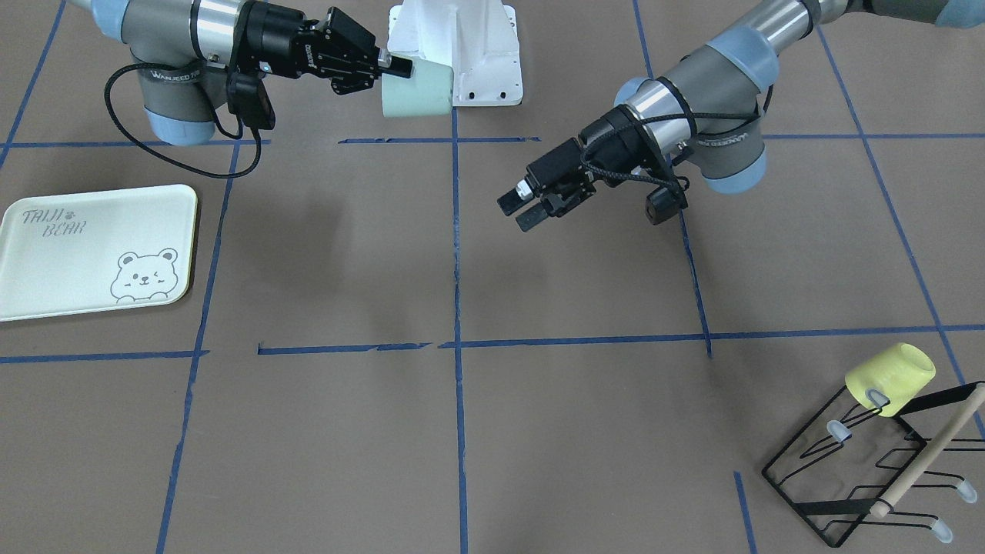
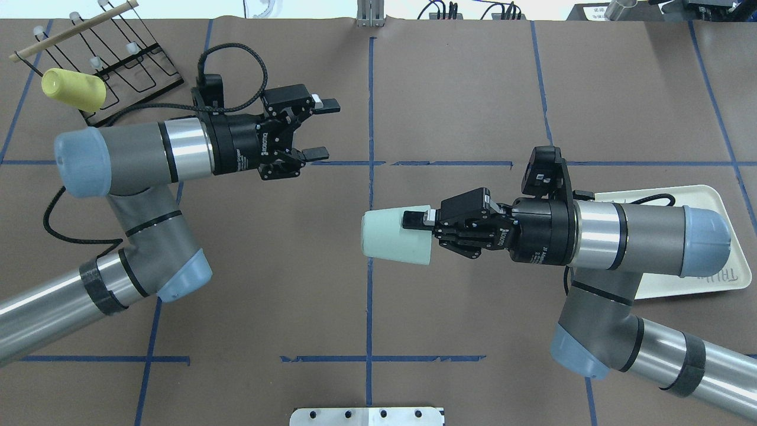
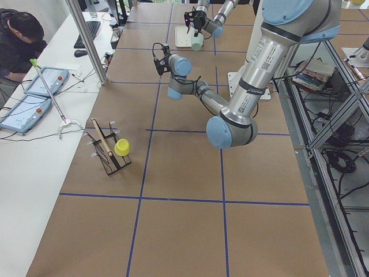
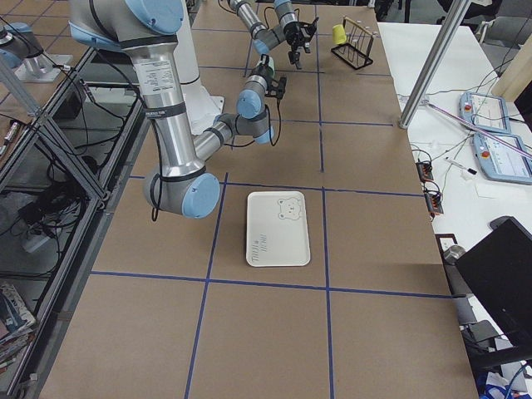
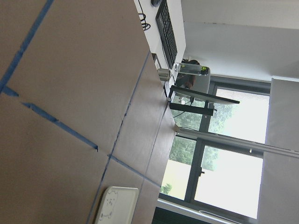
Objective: Left arm grabs green cup and hands to right arm on tray
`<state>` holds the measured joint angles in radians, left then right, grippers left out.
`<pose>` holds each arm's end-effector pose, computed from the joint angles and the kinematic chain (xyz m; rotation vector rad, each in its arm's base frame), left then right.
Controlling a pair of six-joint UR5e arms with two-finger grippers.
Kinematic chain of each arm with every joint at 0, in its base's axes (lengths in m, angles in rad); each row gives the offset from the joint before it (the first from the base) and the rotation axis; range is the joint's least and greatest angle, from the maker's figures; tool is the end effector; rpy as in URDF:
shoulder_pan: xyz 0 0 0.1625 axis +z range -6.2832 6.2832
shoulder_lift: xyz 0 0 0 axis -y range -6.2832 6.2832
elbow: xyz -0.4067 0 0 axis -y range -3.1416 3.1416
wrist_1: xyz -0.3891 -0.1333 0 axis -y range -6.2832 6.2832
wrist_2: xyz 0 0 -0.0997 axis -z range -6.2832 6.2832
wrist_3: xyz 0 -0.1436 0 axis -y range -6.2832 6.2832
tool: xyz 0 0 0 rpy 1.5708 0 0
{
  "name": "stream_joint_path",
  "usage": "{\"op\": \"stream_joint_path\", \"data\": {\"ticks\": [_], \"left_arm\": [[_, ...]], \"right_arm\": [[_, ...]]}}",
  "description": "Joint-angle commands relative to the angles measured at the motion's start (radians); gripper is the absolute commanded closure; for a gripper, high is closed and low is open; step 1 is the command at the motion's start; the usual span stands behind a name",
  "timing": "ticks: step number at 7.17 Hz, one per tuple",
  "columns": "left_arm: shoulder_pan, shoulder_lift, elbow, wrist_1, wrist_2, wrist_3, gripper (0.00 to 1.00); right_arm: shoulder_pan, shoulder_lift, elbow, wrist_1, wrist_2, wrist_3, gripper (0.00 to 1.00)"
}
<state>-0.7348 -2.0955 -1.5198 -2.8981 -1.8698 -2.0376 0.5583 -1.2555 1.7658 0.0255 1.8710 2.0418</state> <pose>0.4293 -0.5106 0.2086 0.0277 1.8295 -0.5884 -0.4037 -0.3592 0.2033 -0.0885 -2.0933 0.3101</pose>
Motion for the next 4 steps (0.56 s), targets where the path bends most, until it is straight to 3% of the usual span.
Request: {"op": "stream_joint_path", "data": {"ticks": [1,4], "left_arm": [[-0.153,0.008,-0.003,0.312,-0.255,0.245,0.00],[-0.352,0.116,-0.016,0.547,-0.474,0.727,0.00]], "right_arm": [[0.148,0.019,0.007,-0.317,0.200,-0.085,1.00],[0.231,0.036,0.035,-0.895,0.304,-0.495,1.00]]}}
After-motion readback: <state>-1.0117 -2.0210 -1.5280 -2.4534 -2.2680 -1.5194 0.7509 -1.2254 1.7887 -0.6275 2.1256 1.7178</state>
